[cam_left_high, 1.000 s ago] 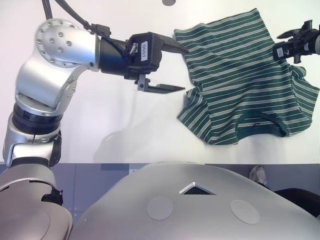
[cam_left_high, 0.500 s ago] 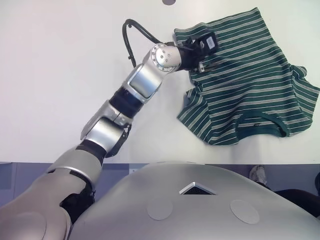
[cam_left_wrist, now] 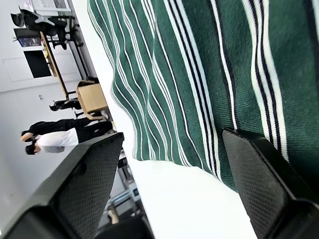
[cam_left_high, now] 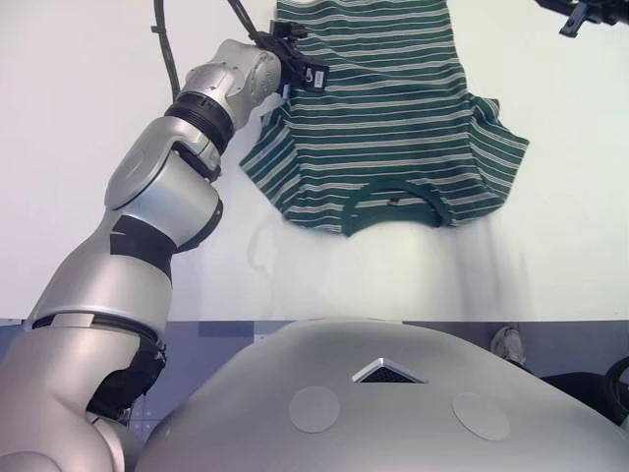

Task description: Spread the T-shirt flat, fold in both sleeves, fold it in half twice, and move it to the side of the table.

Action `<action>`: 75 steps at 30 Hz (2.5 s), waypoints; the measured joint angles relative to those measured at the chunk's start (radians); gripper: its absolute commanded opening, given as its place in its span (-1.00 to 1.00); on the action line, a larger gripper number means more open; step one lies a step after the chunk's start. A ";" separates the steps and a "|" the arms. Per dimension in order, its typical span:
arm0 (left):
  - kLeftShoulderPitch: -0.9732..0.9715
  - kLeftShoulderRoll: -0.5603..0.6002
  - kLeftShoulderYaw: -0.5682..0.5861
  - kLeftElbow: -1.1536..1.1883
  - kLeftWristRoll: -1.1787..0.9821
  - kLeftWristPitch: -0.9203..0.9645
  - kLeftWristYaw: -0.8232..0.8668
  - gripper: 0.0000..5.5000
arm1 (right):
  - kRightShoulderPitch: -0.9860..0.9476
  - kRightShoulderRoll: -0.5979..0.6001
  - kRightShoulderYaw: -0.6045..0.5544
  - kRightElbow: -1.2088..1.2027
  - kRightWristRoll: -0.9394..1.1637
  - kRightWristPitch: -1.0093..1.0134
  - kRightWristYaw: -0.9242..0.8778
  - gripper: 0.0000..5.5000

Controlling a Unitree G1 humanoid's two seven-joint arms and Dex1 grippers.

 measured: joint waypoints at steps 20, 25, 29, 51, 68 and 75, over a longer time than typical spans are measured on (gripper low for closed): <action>0.746 -0.065 0.941 -1.317 -0.888 0.799 0.138 0.32 | 0.511 0.498 -0.155 -0.155 0.087 0.084 -0.593 -0.24; 1.166 -0.067 1.154 -1.827 -0.983 1.227 0.212 0.32 | 0.682 0.567 -0.199 -0.268 0.090 0.044 -0.685 -0.24; 1.257 -0.160 1.190 -1.897 -1.071 1.397 0.209 0.32 | 0.712 0.565 -0.201 -0.278 0.089 0.043 -0.678 -0.24; 1.128 -0.360 1.215 -1.635 -1.141 1.184 0.356 -0.69 | 0.660 0.536 -0.173 -0.274 0.088 0.046 -0.631 -0.24; 1.097 -0.263 1.156 -1.597 -1.097 1.118 0.361 -0.99 | 0.643 0.564 -0.169 -0.264 0.086 0.042 -0.674 -0.24; 1.118 -0.142 1.010 -1.715 -1.063 1.150 0.285 -0.99 | 0.643 0.568 -0.169 -0.257 0.084 0.035 -0.700 -0.24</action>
